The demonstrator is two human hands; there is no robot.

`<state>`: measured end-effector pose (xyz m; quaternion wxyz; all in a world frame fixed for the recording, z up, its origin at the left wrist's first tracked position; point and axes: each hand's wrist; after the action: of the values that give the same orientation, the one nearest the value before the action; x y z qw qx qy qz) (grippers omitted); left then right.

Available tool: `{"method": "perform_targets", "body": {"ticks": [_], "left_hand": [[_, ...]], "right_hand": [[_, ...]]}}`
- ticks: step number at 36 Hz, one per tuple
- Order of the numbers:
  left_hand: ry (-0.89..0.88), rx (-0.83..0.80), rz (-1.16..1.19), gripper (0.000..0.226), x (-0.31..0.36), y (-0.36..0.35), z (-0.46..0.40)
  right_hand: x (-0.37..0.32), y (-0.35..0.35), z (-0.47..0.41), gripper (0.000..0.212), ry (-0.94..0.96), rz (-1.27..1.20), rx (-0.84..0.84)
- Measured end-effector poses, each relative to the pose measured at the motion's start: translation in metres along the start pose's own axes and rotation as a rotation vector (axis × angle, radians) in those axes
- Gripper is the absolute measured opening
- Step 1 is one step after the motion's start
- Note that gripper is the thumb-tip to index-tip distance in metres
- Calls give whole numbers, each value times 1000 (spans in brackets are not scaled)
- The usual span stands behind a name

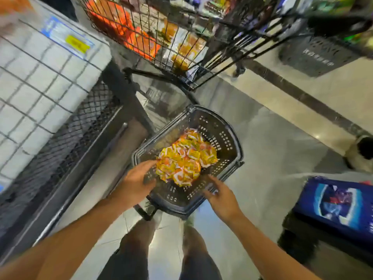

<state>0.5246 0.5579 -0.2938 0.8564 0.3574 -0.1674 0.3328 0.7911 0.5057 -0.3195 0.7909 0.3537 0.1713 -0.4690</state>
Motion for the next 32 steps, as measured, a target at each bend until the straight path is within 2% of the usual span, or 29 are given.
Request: {"method": "perform_targets", "body": {"ticks": [5, 12, 19, 22, 26, 32], "left_hand": [[-48, 8, -35, 61, 23, 36, 94], [-100, 160, -92, 59, 31, 42, 203], [-124, 481, 26, 52, 20, 26, 275], [-147, 591, 62, 53, 6, 12, 293], [-64, 645, 112, 52, -7, -5, 317], [112, 659, 224, 54, -31, -23, 356]], "right_hand": [[-39, 34, 65, 54, 96, 61, -41], [-73, 55, 137, 57, 252, 159, -135], [-86, 61, 184, 52, 599, 157, -135], [-88, 61, 196, 52, 652, 121, -149], [-91, 57, 205, 54, 674, 133, -240], [-106, 45, 203, 55, 679, 285, -387]]}}
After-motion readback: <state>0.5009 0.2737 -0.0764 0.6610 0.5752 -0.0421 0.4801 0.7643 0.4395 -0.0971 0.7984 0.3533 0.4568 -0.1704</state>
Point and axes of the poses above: each hand's wrist, its own z-axis away from the middle knuckle, its own y-axis out of the back of the hand, x = y × z, and after that the axes turned 5 degrees about y, right-handed
